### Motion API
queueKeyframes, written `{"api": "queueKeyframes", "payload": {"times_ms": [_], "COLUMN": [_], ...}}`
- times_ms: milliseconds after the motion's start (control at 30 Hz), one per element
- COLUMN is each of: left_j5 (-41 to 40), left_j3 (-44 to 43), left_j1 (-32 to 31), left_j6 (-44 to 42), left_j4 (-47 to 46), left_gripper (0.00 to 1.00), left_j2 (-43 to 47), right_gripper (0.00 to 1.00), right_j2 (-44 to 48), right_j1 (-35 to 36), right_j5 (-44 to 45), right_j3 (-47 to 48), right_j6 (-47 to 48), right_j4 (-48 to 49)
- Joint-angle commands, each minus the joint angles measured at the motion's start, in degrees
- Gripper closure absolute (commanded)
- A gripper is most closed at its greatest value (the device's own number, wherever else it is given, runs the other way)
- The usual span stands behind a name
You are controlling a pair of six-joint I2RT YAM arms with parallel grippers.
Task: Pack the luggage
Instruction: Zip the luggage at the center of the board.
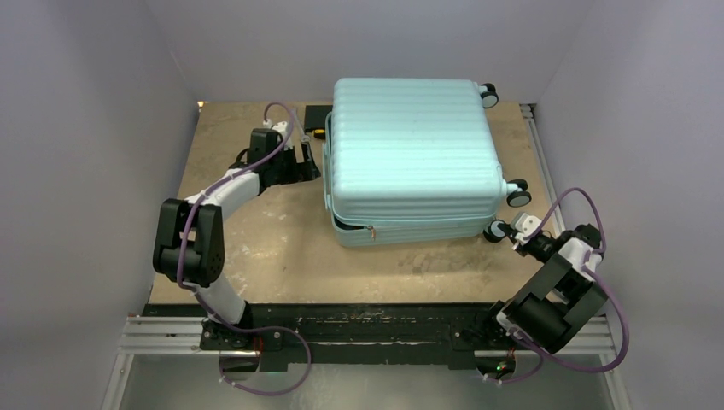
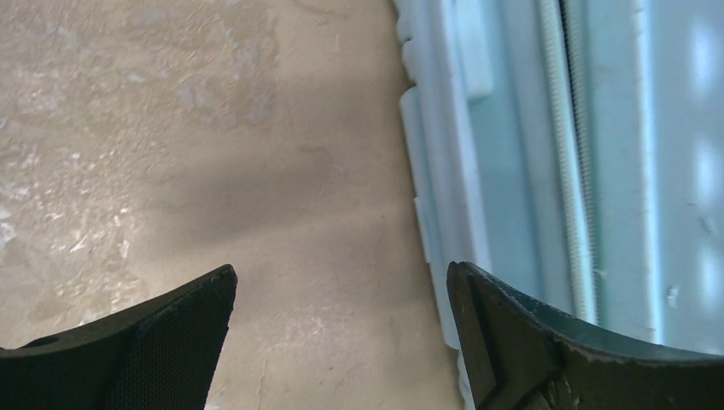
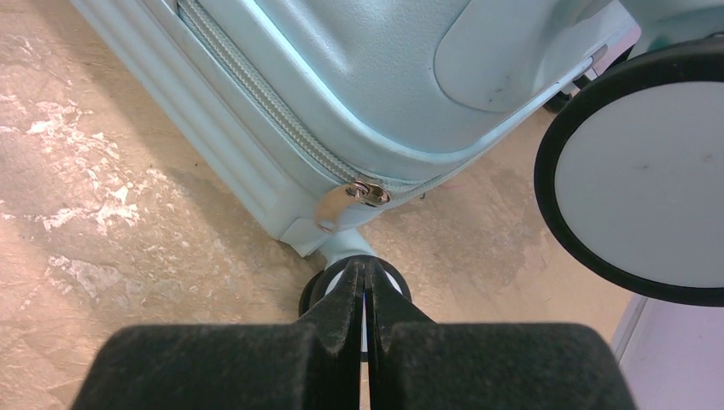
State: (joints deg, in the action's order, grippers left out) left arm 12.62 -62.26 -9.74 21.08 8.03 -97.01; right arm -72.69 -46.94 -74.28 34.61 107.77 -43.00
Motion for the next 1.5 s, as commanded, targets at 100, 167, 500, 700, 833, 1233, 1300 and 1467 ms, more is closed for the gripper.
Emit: {"api": "queueKeyframes", "payload": {"times_ms": [100, 167, 500, 700, 833, 1233, 1300, 1467], "left_j5": [4.66, 5.05, 5.44, 3.48, 0.93, -0.99, -0.82, -0.50], "left_j3": [-1.46, -1.24, -1.05, -1.69, -2.57, -3.60, -3.86, -3.88], "left_j1": [0.60, 0.60, 0.02, -1.92, -2.80, -3.75, -4.03, -4.97], "left_j6": [3.21, 3.66, 4.69, 4.31, 3.90, 3.42, 3.44, 3.48], "left_j4": [-5.87, -6.56, -9.61, -9.22, -8.21, -6.40, -6.32, -6.45], "left_gripper": [0.07, 0.08, 0.09, 0.10, 0.11, 0.28, 0.31, 0.42], "left_j2": [2.60, 1.52, -1.93, -2.95, -3.80, -6.65, -7.23, -7.99], "right_gripper": [1.00, 1.00, 1.00, 0.91, 0.66, 0.47, 0.46, 0.45], "right_j2": [1.54, 1.42, 1.33, 2.88, 2.98, 6.29, 8.70, 14.09], "right_j1": [-0.24, -0.23, -0.20, -0.21, -0.20, -0.19, -0.23, -0.18], "right_j5": [0.10, 0.05, 1.40, 2.20, 3.65, 4.71, 1.90, -4.99], "right_j3": [1.31, 1.35, 0.78, 0.22, -0.24, -2.28, -3.24, -5.12], "right_j6": [2.03, 2.13, 9.61, 13.23, 21.88, 27.48, 25.81, 10.46], "right_j4": [-1.01, -1.16, -5.96, -9.09, -15.56, -19.43, -17.27, -3.74]}}
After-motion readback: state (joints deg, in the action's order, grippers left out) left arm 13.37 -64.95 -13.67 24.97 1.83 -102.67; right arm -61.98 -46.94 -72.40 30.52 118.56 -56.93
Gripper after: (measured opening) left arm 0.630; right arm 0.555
